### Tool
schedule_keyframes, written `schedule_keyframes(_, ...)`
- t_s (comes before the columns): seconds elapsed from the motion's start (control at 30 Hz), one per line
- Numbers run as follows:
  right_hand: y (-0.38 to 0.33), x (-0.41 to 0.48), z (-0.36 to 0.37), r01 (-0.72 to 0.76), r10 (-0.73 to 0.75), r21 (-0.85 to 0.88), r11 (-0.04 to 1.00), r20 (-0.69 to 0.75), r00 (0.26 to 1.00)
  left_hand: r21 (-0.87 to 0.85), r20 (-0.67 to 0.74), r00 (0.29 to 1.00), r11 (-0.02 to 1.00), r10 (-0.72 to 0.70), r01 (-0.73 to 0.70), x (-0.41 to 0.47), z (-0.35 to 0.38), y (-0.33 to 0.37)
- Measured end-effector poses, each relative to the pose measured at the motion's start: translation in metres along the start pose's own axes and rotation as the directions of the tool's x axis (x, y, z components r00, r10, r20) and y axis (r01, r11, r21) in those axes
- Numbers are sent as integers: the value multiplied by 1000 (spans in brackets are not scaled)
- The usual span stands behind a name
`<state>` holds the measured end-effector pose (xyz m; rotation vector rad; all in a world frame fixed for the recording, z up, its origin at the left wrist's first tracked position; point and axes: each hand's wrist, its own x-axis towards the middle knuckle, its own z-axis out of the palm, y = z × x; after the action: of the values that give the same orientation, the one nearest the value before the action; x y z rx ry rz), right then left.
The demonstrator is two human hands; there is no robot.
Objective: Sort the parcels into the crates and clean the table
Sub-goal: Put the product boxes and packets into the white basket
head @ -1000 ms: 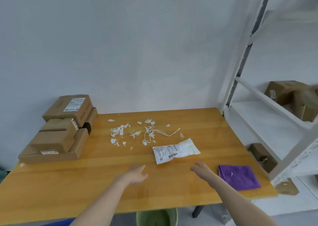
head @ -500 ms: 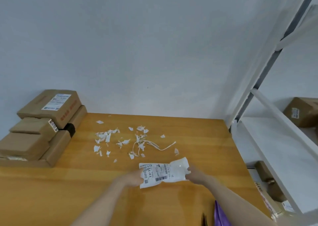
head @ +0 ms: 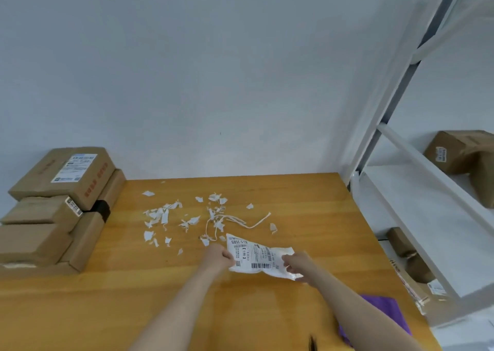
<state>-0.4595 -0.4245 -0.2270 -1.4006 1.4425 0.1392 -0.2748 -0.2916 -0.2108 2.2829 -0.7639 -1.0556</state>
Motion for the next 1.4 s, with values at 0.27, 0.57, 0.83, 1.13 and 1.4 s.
schedule_keyframes(0.27, 19, -58, 31, -79, 23, 501, 862, 118, 993, -605, 404, 883, 793, 237, 64, -55, -15, -11)
schedule_keyframes(0.57, 94, -151, 54, 281, -89, 928, 243, -267, 959, -289, 791, 554, 957, 260, -36, -130, 10, -44)
schedule_keyframes(0.83, 193, -236, 58, 421, -50, 837, 349, -432, 901, -110, 821, 525, 964, 225, -240, -195, 92, -7)
schedule_keyframes(1.13, 325, -291, 60, 147, 6, 869, 472, -169, 986, -88, 765, 574, 930, 293, -357, -259, 209, 4)
schedule_keyframes(1.4, 450, -344, 36, 166, 234, 842, 513, -324, 917, 134, 912, 406, 896, 55, -423, -338, 325, 23)
